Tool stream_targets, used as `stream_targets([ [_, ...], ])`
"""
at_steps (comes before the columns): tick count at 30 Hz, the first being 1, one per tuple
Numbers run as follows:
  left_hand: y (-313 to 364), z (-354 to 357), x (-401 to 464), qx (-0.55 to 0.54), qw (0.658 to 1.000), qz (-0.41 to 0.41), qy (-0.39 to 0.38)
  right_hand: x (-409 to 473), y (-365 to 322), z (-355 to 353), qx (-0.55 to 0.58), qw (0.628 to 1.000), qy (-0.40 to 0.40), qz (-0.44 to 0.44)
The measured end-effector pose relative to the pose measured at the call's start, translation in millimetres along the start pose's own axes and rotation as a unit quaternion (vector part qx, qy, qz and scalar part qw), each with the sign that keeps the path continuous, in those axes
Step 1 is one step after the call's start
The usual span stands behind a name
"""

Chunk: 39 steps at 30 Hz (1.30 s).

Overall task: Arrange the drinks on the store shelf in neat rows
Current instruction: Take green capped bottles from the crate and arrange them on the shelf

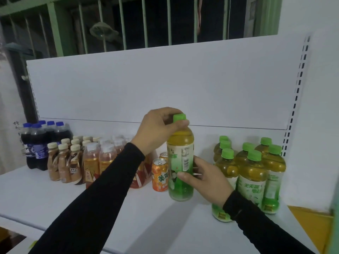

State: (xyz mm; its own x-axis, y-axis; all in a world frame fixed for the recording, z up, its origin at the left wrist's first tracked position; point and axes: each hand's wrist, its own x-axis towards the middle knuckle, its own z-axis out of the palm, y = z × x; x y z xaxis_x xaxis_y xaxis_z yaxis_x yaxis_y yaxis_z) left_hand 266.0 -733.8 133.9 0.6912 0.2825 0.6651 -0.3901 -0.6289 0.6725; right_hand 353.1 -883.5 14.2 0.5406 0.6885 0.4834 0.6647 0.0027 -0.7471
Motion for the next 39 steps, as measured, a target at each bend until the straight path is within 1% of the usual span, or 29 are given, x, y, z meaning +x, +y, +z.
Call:
stream_targets([
  [3, 11.6, 3.5, 25.7, -0.006, 1.0, 0.007, 0.013, 4.7, -18.9, -21.4, -0.067, 0.997, 0.011, -0.024],
  [6, 25.4, 10.2, 51.9, -0.005, 0.999, 0.033, 0.008, 9.9, -33.2, -50.7, -0.117, 0.991, 0.035, -0.045],
  [11, 47.2, 34.0, 96.1, -0.007, 0.998, 0.07, 0.005, 10.9, -49.5, -111.0, -0.222, 0.969, 0.108, -0.027],
  [14, 53.1, 55.5, 123.4, -0.009, 0.997, 0.079, 0.003, 11.8, -41.9, -148.8, -0.281, 0.951, 0.13, -0.012],
  [16, 53.8, 73.0, 140.7, -0.015, 0.997, 0.079, -0.001, 14.1, -28.8, -173.6, -0.329, 0.935, 0.134, 0.017],
  [20, 51.0, 111.8, 168.4, -0.009, 0.998, 0.068, -0.015, 16.8, 3.6, -212.0, -0.41, 0.9, 0.103, 0.11],
  [24, 38.1, 145.8, 188.3, 0.001, 0.998, 0.059, -0.032, 16.2, 25.0, -226.1, -0.424, 0.886, 0.066, 0.174],
  [27, 25.7, 167.5, 196.8, -0.012, 0.998, 0.037, -0.039, 19.6, 33.3, -225.6, -0.429, 0.877, 0.037, 0.211],
  [32, 10.3, 196.0, 194.7, 0.002, 0.997, 0.015, -0.074, 26.8, 46.0, -220.9, -0.434, 0.864, 0.002, 0.255],
  [35, -3.9, 208.5, 186.7, 0.0, 0.994, -0.004, -0.109, 28.5, 55.5, -217.4, -0.442, 0.858, -0.012, 0.262],
  [39, -22.6, 218.7, 171.6, 0.026, 0.986, -0.025, -0.161, 28.1, 65.8, -216.4, -0.436, 0.862, -0.01, 0.259],
])
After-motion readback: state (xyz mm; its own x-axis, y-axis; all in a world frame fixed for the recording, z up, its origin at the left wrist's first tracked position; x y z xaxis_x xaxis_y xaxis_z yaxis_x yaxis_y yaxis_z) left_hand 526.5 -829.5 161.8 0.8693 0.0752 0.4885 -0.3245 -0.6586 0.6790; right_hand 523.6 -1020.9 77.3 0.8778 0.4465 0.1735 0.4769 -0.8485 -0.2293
